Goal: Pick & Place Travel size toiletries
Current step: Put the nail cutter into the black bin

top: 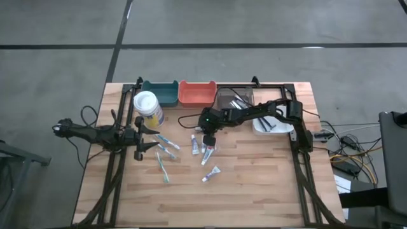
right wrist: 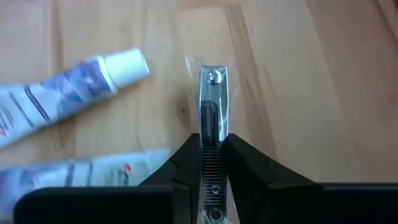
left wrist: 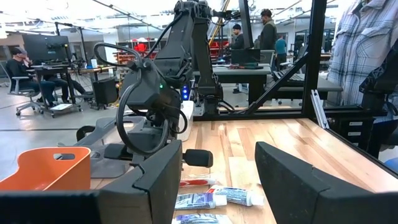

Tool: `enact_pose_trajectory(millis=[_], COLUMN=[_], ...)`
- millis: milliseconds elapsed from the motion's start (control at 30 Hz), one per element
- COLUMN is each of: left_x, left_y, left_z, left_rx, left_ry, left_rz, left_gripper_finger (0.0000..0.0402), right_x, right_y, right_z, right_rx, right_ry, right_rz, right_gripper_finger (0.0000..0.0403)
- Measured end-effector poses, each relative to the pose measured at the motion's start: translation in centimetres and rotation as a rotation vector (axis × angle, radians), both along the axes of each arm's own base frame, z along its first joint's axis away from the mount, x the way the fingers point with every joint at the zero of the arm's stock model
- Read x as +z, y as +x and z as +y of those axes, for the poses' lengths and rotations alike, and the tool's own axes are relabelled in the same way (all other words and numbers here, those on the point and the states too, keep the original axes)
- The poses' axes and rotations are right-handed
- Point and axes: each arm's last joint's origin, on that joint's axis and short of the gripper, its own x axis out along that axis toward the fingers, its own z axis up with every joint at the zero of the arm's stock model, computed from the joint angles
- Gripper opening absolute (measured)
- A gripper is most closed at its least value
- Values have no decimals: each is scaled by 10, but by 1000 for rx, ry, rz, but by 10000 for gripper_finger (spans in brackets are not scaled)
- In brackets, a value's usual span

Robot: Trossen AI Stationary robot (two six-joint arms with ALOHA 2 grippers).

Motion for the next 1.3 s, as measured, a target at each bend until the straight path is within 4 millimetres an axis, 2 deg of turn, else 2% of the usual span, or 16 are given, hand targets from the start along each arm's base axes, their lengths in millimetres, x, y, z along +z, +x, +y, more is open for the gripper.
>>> enact_pose_trajectory(millis=[333, 600, 800, 933, 1300], left_x=[0, 0, 0, 0, 0], left_y=[0, 0, 0, 0, 0], left_z=[0, 0, 0, 0, 0], left_rx=[0, 0, 0, 0, 0], left_ry=[0, 0, 0, 0, 0], left_rz=[0, 0, 1, 0, 1], left_gripper_finger=[209, 209, 209, 209, 209], right_x=[32, 70, 86, 92, 106], right_y=[-7, -20, -26, -32, -61], right_z=[-12, -24, -31, -45, -100], right_rx=[-9, -36, -62, -95, -158], right_ry=[3, 10, 6, -7, -63], right_rz=[-51, -126, -168, -182, -214], right_gripper_finger=[55, 55, 54, 54, 54])
